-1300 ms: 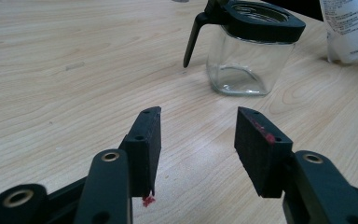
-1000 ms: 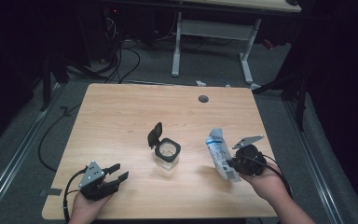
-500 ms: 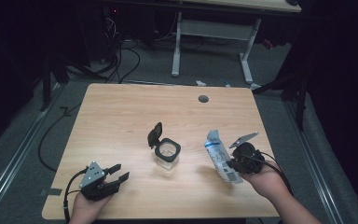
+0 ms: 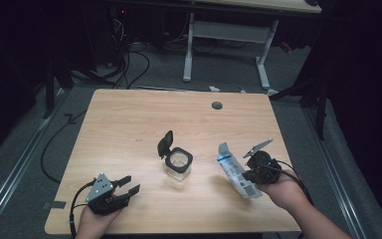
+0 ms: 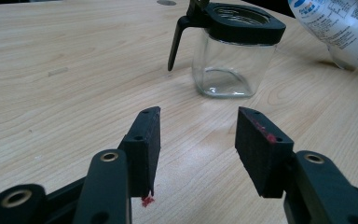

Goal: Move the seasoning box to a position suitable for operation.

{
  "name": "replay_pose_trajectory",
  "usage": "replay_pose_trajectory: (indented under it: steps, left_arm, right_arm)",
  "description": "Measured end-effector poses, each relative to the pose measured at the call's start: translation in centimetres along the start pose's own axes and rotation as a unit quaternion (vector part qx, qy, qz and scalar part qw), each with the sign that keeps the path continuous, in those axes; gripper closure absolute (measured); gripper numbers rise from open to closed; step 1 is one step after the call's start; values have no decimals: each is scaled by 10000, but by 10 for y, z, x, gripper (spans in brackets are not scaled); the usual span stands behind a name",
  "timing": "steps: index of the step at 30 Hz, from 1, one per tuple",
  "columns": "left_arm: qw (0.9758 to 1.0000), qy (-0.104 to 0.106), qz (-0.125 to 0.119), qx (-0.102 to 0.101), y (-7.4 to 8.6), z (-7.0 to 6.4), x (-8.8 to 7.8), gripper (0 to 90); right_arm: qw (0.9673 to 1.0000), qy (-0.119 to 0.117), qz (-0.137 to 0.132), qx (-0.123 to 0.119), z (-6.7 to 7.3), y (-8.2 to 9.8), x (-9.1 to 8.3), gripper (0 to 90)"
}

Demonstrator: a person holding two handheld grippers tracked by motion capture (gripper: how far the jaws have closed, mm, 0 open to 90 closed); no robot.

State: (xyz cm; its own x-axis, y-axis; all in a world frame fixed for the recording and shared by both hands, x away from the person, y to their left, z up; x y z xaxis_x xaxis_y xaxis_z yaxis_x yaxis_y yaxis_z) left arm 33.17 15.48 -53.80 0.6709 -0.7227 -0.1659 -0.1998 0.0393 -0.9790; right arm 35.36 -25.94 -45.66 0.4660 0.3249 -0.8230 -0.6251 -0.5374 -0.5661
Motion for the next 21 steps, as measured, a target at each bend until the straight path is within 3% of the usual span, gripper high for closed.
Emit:
replay_pose_trajectory:
  steps: [12, 21]
  left_arm:
    - [10000, 55, 6, 24, 0, -2, 1, 507]
    - [9997, 220, 15, 109, 1, -13, 5, 491]
  right_arm:
    - [9999, -85, 103, 70, 1, 0, -3, 888]
    - [9999, -116, 102, 60, 3, -2, -7, 892]
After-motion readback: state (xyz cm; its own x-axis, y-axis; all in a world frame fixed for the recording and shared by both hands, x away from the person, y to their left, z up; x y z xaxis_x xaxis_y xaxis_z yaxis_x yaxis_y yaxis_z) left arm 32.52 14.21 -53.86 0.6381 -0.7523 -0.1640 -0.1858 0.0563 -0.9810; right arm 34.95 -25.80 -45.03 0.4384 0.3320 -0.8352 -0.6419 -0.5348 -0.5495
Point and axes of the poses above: each handheld gripper's, and its own axes: x roughly forward along the jaws, y roughly out of its underside, z roughly to its left, the point moved 5 cm from there along x, roughly forward along the jaws, and after that the axes turned 14 degrees about -z, right-handed, at the moved point
